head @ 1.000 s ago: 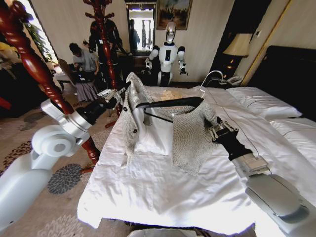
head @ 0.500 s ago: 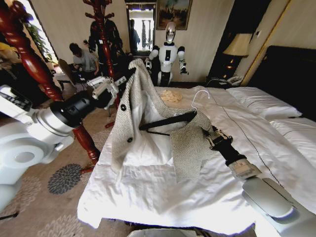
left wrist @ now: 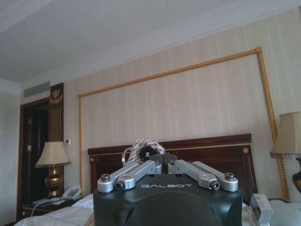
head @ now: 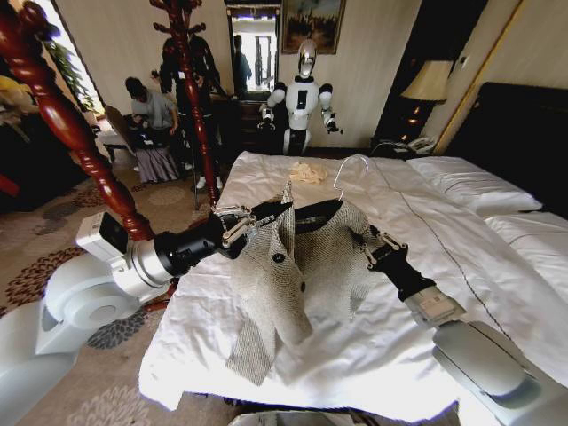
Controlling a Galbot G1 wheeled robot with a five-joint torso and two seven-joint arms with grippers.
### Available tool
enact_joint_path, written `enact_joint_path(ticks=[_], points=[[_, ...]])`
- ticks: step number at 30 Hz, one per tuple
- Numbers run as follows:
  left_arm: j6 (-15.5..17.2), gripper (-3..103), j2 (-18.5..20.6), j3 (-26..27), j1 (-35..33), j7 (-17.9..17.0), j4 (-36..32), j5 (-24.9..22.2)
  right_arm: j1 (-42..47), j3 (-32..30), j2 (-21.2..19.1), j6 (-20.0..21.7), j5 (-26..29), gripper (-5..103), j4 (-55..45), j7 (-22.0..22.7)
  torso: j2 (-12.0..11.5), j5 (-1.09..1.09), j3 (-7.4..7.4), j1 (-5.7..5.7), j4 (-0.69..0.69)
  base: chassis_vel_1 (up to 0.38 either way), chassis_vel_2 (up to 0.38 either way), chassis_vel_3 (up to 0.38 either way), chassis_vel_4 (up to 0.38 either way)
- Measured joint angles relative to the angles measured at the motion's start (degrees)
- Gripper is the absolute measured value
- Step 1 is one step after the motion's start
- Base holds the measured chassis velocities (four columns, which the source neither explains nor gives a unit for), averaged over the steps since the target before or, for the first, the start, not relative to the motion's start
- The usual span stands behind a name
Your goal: Pick up the clothes from the bed and hang them on the clothes hanger.
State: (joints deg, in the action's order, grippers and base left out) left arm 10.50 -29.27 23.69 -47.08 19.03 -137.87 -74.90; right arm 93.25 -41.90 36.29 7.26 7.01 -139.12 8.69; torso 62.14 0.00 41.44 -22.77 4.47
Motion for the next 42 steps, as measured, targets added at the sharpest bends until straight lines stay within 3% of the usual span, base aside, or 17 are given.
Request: enact_joint_path(ticks=[5, 11, 13, 18, 24, 27, 29, 34, 42], points=[[-0.01, 1, 1.61, 0.18, 3.09, -0.04, 1.11, -2.15, -0.70, 0.33, 0.49, -1.33, -4.42, 23, 2.35, -1.33, -0.01, 0.00, 0.00, 0.00, 0.00, 0.000, 0.000, 0.000, 0.000], [-0.04, 1, 6.90, -0.66, 10.27, 1.82, 3.43, -6.83, -1.99, 0.95, 2.11, -2.91, -9.89, 23, 5.69, -2.83, -0.01, 0.01, 0.00, 0.00, 0.00, 0.000, 0.000, 0.000, 0.000], [0.26, 1, 9.01, -1.29, 14.11, 2.43, 4.06, -10.37, -2.00, 0.97, 2.46, -3.22, -12.51, 23, 6.27, -3.02, -0.01, 0.01, 0.00, 0.00, 0.00, 0.000, 0.000, 0.000, 0.000], [1.16, 1, 10.75, -3.25, 19.27, 3.04, 3.10, -13.95, -1.85, 0.71, 2.55, -3.18, -15.92, 22, 6.70, -3.10, -0.01, 0.01, 0.00, 0.00, 0.00, 0.000, 0.000, 0.000, 0.000], [1.81, 1, 11.01, -7.71, 20.46, 4.06, 0.54, -12.57, -2.24, 1.89, 2.57, -2.78, -14.21, 22, 5.83, -3.10, -0.01, 0.00, 0.00, 0.00, 0.00, 0.000, 0.000, 0.000, 0.000], [2.79, 1, 10.16, -12.57, 20.89, 4.16, -0.22, -8.42, -2.57, 3.53, 2.48, -2.46, -8.55, 22, 3.74, -2.84, 0.00, 0.01, 0.00, 0.00, 0.00, 0.000, 0.000, 0.000, 0.000], [2.97, 1, 9.90, -13.48, 21.08, 4.16, -0.26, -7.61, -2.66, 3.63, 2.46, -2.46, -7.90, 22, 3.38, -2.81, 0.00, 0.00, 0.00, 0.00, 0.00, 0.000, 0.000, 0.000, 0.000], [4.56, 1, 6.79, -21.40, 24.82, 3.79, -0.01, -3.04, -3.80, 3.53, 1.96, -2.46, -4.13, 22, 1.08, -2.38, 0.00, 0.00, 0.00, 0.00, 0.00, 0.000, 0.000, 0.000, 0.000], [5.59, 1, 2.83, -28.62, 31.00, 2.98, 2.52, -2.11, -3.97, 3.70, 2.67, -2.48, -1.40, 22, 0.22, -1.95, -0.01, 0.01, 0.00, 0.00, 0.01, 0.000, 0.000, 0.000, 0.000]])
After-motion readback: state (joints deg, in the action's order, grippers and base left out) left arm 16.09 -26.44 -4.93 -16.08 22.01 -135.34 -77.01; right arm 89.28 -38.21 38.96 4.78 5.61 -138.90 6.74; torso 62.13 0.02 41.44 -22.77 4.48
